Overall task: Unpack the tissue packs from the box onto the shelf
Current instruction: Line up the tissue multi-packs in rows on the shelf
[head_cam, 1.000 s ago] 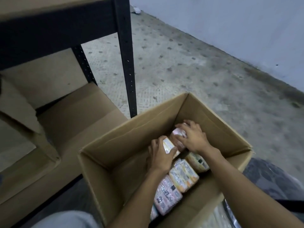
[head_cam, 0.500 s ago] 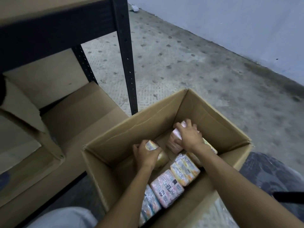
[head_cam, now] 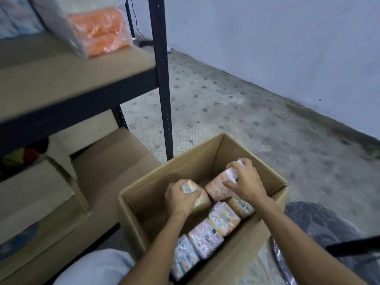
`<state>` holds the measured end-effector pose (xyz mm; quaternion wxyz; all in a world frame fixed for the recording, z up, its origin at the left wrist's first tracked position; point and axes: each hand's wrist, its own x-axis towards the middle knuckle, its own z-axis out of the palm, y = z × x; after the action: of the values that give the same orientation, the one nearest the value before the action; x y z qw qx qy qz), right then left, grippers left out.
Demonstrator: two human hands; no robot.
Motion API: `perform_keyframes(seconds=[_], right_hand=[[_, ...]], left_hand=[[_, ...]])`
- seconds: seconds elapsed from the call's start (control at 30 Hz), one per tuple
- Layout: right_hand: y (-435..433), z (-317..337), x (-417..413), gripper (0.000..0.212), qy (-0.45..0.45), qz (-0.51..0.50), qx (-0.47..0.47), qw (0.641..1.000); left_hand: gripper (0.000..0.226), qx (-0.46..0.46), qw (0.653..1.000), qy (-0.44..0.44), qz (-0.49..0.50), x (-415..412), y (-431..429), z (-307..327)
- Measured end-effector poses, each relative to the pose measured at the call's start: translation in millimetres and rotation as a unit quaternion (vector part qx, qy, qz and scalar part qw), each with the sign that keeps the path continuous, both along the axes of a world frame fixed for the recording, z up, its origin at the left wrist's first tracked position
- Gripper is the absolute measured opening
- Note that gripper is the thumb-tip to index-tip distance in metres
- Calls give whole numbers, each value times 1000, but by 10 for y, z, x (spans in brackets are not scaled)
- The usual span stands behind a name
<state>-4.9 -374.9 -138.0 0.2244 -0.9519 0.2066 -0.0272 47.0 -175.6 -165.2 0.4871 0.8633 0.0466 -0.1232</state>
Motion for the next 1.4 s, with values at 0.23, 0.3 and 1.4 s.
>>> perform_keyframes(seconds=[0.23, 0.3, 1.4], right_hand=[[125, 680, -303, 48, -85, -12, 17, 996], [175, 835, -376, 50, -110, -11, 16, 994], [2000, 3614, -465, 45, -432, 208, 104, 871]], left_hand=[[43, -11, 998, -57, -20, -225, 358, 663], [43, -29, 997, -72, -15, -282, 470, 858], [37, -110, 917, -381, 38, -887, 3417, 4007]])
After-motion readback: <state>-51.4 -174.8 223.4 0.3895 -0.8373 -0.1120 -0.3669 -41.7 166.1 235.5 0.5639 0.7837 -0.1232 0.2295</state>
